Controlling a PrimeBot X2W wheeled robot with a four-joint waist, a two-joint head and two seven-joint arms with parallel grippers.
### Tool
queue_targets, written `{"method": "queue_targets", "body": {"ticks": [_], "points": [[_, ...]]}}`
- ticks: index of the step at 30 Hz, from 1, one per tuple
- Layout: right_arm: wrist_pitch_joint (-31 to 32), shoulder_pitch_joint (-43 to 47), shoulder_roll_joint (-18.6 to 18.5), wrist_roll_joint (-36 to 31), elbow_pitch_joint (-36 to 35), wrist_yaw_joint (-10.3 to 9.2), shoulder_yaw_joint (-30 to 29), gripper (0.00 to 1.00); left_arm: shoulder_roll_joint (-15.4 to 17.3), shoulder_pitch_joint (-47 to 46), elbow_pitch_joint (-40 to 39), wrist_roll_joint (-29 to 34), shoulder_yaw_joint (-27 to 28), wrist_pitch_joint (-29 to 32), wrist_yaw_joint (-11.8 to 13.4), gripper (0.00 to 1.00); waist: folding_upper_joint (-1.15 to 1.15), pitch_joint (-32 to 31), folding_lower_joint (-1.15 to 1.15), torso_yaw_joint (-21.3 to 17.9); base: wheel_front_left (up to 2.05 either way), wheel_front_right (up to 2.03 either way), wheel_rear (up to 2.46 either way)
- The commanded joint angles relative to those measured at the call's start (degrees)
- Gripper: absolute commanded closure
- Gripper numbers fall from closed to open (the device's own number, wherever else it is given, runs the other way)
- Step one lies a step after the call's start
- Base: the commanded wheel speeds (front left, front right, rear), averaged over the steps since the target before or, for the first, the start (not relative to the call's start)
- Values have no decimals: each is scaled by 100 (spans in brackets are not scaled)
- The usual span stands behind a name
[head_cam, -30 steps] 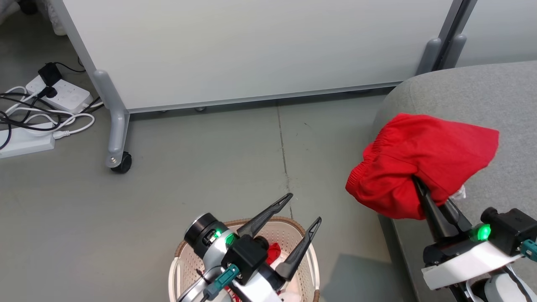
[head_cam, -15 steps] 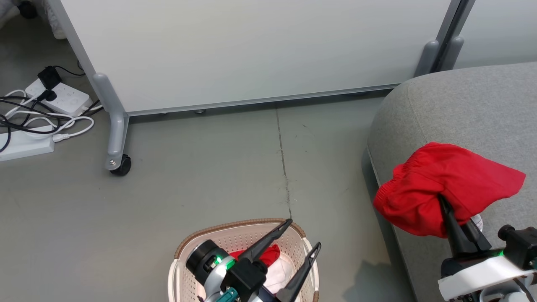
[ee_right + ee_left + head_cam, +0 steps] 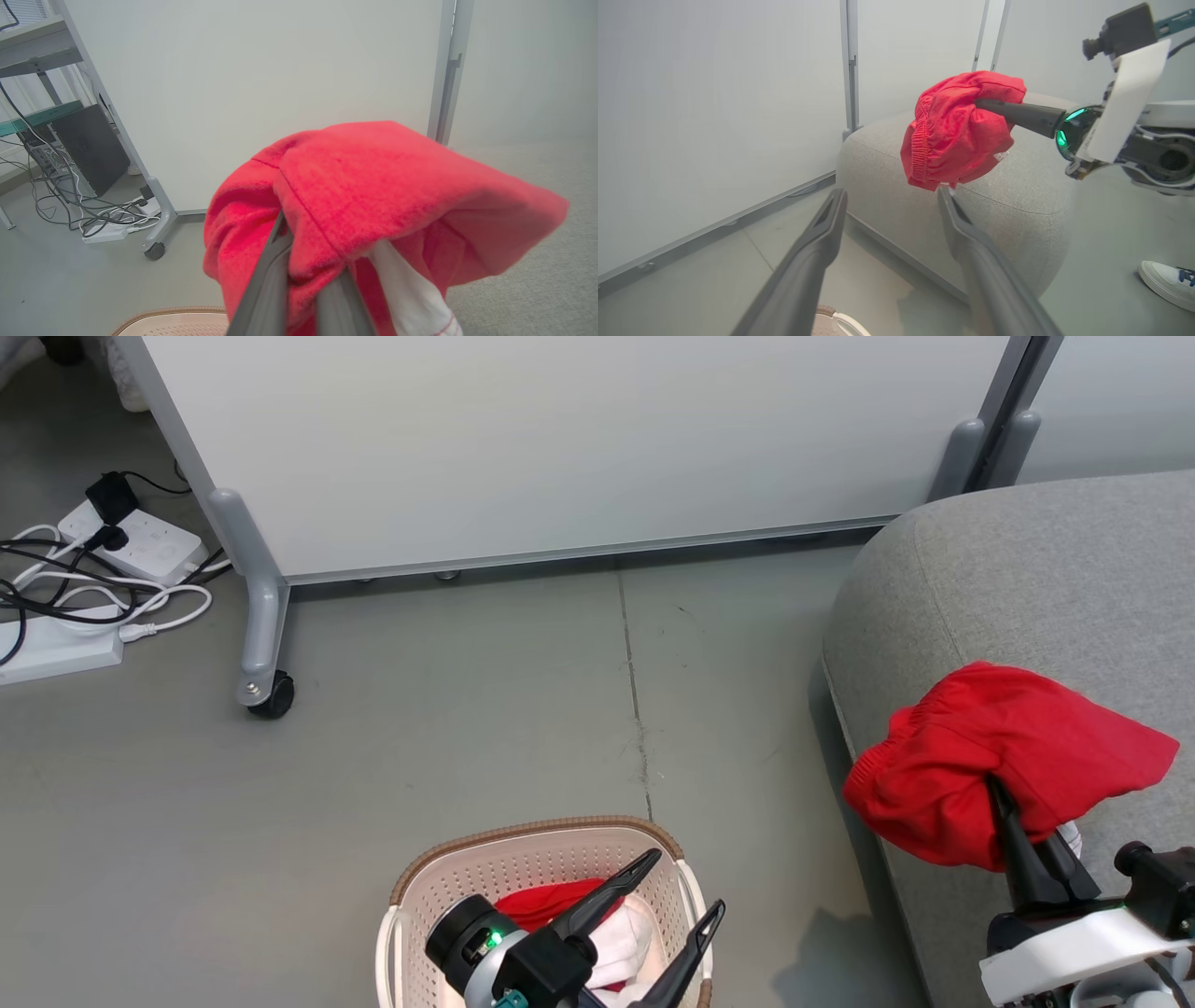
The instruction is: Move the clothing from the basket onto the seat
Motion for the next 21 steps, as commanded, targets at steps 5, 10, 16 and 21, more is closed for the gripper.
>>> {"method": "queue_targets", "body": {"ticks": [5,10,16,21], "points": [[-21,-24,-28,-26,21,9,16,100,65,-102,23,-1,-18,-5,-7,0,0,28,0,7,0,0,0],[-21,-40,-35,-19,34,9,22,100,58,-98,34,36,-8,-5,-6,0,0,19,0,3,0,0,0],[-21,-28,-38,-24,30,9,28,100,47,-60,22,65,0,-5,-6,0,0,-13,0,-6,0,0,0],[-21,-36,-44,-37,23,9,26,100,45,-69,25,68,0,-4,-7,0,0,-17,0,-23,0,0,0]]}}
